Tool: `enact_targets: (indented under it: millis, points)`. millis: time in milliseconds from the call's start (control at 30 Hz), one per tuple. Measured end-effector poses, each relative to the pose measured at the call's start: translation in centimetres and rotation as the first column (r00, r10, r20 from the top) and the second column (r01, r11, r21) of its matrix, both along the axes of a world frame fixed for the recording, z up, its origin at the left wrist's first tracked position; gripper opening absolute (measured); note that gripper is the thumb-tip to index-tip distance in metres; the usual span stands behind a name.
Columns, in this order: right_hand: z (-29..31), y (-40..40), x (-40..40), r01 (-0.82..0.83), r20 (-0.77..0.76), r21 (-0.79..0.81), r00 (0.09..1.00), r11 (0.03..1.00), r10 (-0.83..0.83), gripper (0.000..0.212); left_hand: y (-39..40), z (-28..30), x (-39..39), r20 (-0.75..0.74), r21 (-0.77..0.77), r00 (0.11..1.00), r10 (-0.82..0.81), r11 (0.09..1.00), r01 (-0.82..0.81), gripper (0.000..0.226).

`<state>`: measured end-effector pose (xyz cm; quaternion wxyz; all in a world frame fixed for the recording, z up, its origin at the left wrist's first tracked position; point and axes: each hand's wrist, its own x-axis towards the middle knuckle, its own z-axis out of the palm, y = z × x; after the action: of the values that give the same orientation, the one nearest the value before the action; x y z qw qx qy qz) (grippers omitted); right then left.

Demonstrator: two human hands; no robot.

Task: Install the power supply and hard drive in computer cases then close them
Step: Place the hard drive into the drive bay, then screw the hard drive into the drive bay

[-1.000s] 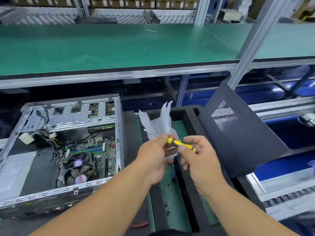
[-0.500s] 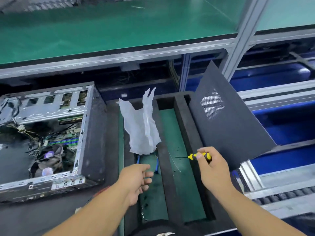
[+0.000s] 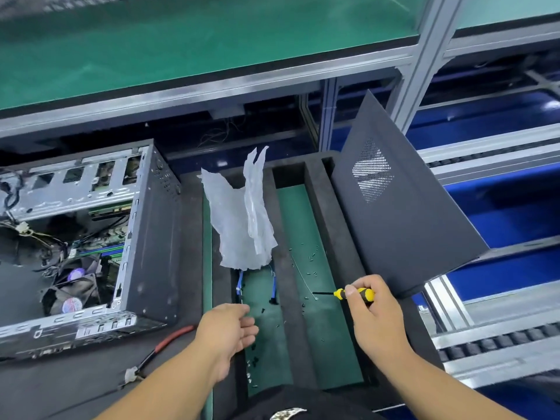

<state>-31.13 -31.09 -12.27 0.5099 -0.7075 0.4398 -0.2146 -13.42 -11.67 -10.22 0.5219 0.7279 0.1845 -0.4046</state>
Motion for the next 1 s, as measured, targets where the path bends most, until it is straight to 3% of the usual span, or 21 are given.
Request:
enact_targets:
  millis: [433,633,833,1000]
  points:
    - [1.1,0.6,-0.5,0.009,0.055,0.122,0.998,0.992,-0.016,0.010,0.9,-1.2,0.6,0.058,0.010,0.997,-0.041,0.999,0.041,0.020]
    - [3.2,0.9,-0.5,-0.118,0.212,0.226,0.975,0.967,0.070,0.007,1.3,-1.7,0.3,0.096,0.003,0.995,-0.037,0.999,0.037,0.024]
    - [3.6,0.7,-0.3,-0.106,0.284,0.239,0.958,0.965,0.035,0.009,2.0,-2.3,0.3,0.105,-0.044,0.995,-0.002,0.999,0.006,0.021]
    - [3.8,0.9,0.4,-0.124,0.214,0.161,0.973,0.979,0.088,0.015,2.2,-2.6,0.1,0.141,-0.054,0.990,-0.010,0.998,0.018,0.020]
